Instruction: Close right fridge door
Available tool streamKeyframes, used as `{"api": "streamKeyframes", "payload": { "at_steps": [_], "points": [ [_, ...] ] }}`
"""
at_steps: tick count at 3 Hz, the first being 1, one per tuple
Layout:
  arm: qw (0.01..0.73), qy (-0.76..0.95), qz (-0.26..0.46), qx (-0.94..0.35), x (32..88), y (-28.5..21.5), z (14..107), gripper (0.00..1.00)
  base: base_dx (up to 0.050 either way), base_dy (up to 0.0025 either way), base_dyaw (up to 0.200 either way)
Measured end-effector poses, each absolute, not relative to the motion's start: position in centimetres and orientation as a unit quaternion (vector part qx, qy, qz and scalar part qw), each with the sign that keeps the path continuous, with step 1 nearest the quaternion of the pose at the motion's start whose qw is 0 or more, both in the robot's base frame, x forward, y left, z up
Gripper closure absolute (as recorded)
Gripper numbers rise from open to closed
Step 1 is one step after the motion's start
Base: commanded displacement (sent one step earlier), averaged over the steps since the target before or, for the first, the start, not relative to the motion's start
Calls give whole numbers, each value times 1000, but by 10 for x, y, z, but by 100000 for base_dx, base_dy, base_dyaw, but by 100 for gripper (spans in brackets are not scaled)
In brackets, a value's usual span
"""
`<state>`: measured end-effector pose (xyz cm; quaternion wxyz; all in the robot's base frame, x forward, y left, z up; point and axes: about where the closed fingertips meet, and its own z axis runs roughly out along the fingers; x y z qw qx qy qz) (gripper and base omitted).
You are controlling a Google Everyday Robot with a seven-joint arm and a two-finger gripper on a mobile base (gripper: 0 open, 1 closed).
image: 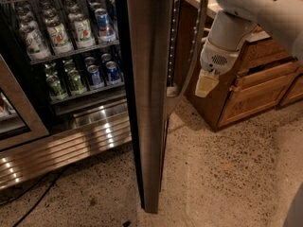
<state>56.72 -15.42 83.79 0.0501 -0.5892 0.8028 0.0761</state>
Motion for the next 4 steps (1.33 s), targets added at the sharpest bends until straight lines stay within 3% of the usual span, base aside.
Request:
{"api": "streamKeyframes", "payload": {
  "at_steps": [1,2,4],
  "points": [
    [50,803,76,-589,567,-154,838,100,-1,1,19998],
    [50,803,76,-589,567,-154,838,100,4345,209,9847],
    [50,803,76,-589,567,-154,838,100,4940,6,-152]
  ]
}}
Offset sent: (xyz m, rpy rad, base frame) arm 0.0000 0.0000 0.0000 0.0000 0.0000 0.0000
